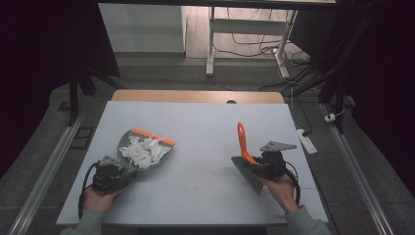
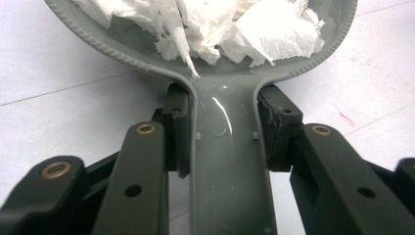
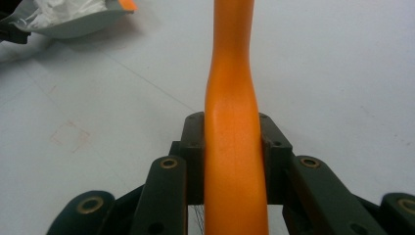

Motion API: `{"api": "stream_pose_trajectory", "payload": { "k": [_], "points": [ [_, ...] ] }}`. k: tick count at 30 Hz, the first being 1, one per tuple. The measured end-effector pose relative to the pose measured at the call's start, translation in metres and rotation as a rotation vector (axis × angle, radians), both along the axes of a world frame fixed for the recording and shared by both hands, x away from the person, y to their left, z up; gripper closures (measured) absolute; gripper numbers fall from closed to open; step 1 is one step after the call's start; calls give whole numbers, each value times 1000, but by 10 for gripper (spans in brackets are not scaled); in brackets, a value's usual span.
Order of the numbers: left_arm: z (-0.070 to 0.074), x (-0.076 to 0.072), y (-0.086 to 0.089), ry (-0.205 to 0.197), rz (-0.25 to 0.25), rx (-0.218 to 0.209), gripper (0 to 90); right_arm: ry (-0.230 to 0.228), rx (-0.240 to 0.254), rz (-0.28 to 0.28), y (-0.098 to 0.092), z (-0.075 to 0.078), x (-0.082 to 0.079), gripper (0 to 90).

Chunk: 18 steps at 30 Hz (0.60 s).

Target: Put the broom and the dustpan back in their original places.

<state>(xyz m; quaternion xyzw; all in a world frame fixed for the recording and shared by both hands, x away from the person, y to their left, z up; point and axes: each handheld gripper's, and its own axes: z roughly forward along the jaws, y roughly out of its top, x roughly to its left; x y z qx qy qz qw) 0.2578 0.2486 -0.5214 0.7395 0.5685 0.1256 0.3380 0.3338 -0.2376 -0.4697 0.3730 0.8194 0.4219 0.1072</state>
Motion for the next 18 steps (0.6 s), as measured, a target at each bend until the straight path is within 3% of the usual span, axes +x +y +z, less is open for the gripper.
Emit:
{"api": "stream_pose_trajectory", "payload": {
  "k": [10,18],
  "points": [
    [-4,2,-3,22,68,14,614,23,15,11,3,0,-3,703],
    [-8,7,-11,46,104,19,614,11,14,26,6,1,-3,703]
  ]
}}
